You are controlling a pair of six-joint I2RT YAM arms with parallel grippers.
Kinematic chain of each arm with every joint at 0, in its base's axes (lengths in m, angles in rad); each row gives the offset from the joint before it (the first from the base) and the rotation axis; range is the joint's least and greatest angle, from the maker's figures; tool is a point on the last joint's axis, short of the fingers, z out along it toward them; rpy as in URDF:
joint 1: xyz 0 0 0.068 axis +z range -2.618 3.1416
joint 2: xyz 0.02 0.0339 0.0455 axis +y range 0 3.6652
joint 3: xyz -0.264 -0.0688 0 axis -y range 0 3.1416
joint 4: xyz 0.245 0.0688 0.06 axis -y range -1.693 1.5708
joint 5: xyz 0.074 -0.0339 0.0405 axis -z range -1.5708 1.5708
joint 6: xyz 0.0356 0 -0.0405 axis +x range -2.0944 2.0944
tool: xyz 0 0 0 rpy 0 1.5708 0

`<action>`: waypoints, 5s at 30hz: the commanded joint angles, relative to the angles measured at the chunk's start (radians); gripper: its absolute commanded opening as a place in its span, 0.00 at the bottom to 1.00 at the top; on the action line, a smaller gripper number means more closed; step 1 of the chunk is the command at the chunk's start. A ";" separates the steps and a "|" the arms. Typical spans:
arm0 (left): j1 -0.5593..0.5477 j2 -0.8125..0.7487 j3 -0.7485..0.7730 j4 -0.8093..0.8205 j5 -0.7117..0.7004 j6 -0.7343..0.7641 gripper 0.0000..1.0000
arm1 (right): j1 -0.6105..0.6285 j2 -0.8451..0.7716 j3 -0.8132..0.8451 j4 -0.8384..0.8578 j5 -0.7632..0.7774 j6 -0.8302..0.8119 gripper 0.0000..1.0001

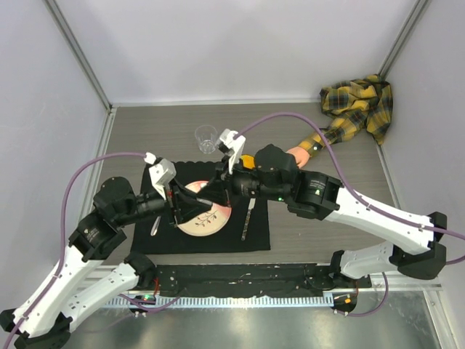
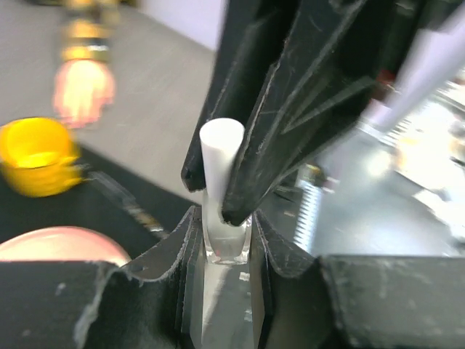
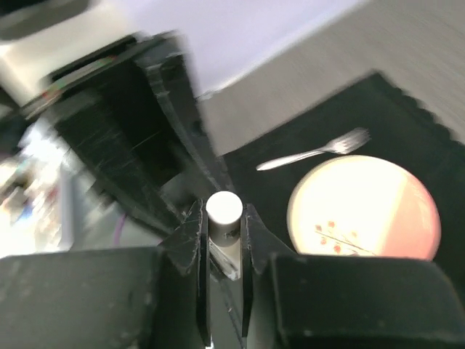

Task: Paint the nails

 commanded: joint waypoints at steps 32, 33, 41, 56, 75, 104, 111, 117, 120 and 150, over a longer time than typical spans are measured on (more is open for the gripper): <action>-0.009 0.067 0.069 -0.012 -0.031 0.123 0.00 | -0.080 -0.172 -0.115 0.079 0.041 0.062 0.61; -0.009 0.067 0.067 -0.020 -0.039 0.124 0.00 | -0.063 -0.159 -0.112 0.085 0.058 0.065 0.60; -0.010 0.074 0.060 -0.017 -0.065 0.109 0.00 | -0.011 -0.071 -0.043 0.092 0.122 0.060 0.54; -0.009 0.042 0.028 0.119 0.230 0.003 0.00 | -0.001 -0.086 -0.059 0.086 0.009 0.024 0.01; -0.009 0.048 0.049 0.250 0.494 -0.056 0.00 | -0.083 -0.188 -0.207 0.311 -0.566 0.048 0.42; -0.010 0.059 0.075 0.024 -0.014 0.066 0.00 | -0.008 -0.090 0.009 0.016 0.053 0.080 0.54; -0.010 0.058 0.067 0.043 0.056 0.052 0.00 | 0.012 -0.053 0.026 0.003 0.079 0.048 0.32; -0.010 0.033 -0.032 0.412 0.595 -0.131 0.00 | -0.021 -0.126 -0.127 0.145 -0.329 -0.099 0.01; -0.010 -0.008 -0.126 0.769 0.720 -0.423 0.00 | -0.052 -0.132 -0.220 0.312 -0.701 -0.038 0.01; -0.010 0.031 0.073 -0.086 0.004 0.222 0.00 | -0.060 -0.059 0.207 -0.294 -0.085 -0.032 0.72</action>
